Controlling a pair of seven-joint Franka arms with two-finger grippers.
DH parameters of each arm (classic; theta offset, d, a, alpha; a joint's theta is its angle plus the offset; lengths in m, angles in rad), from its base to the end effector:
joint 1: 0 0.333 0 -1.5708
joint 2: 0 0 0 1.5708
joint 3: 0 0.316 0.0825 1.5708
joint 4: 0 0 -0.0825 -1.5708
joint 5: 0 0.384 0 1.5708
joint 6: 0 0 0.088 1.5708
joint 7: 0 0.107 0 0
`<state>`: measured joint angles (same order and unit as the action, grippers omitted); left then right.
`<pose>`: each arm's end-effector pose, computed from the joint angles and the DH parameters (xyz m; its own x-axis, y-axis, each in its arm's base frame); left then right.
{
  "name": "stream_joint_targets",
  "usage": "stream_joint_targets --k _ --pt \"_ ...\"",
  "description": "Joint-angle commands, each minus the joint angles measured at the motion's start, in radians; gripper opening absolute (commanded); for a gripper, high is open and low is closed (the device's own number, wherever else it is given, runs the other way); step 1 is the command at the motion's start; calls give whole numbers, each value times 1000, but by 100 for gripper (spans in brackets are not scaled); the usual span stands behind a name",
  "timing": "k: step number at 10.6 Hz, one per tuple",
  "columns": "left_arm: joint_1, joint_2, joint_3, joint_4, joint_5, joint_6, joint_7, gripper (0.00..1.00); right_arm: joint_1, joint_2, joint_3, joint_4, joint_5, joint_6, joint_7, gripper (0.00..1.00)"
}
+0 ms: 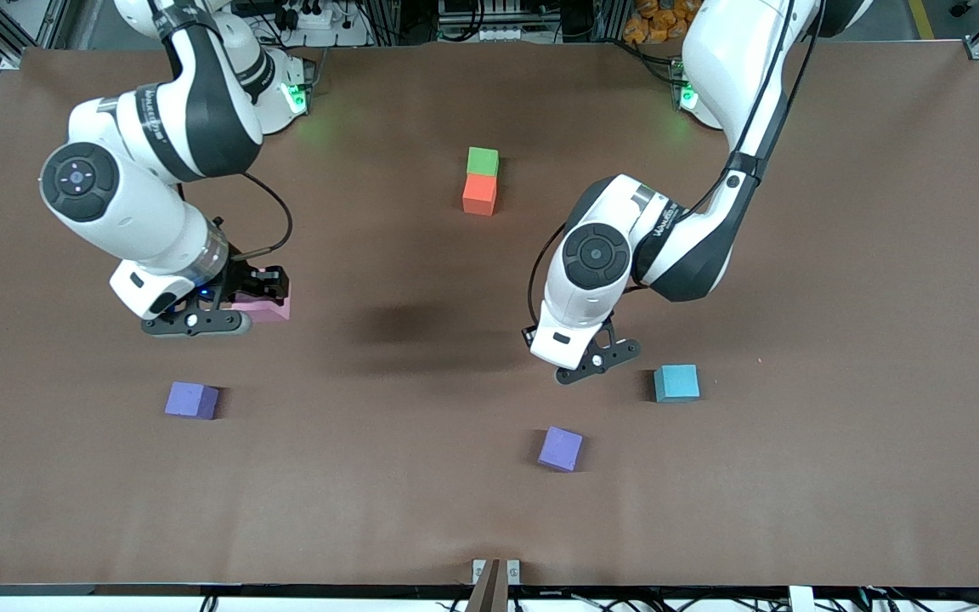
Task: Arrange blocks into number 1
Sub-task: 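Place the pink cube after the orange with the right gripper while the left waits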
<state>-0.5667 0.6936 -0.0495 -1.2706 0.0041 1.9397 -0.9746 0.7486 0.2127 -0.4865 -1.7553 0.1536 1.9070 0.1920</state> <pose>0.6067 -0.4186 0.3435 0.9324 0.3595 -0.0364 0.3596 -0.9331 -0.0041 0.5836 0.1864 0.4537 0.9988 0.0252 -0.0432 0.0236 -0.9990 -0.0367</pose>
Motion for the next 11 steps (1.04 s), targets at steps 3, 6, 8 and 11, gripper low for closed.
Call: stream_joint_targets --k 3,6,8,11 --pt "2 -31 0 -32 -24 -12 27 0 79 -7 3 -29 -17 26 124 0" --pt "4 -31 0 -32 -26 -12 27 0 234 36 5 -82 -12 122 303 0" --pt "16 -35 0 -32 -36 -13 45 0 355 88 5 -136 -11 226 441 0" --pt "95 -68 -1 -32 -76 -73 190 0 484 164 5 -142 3 259 593 0"
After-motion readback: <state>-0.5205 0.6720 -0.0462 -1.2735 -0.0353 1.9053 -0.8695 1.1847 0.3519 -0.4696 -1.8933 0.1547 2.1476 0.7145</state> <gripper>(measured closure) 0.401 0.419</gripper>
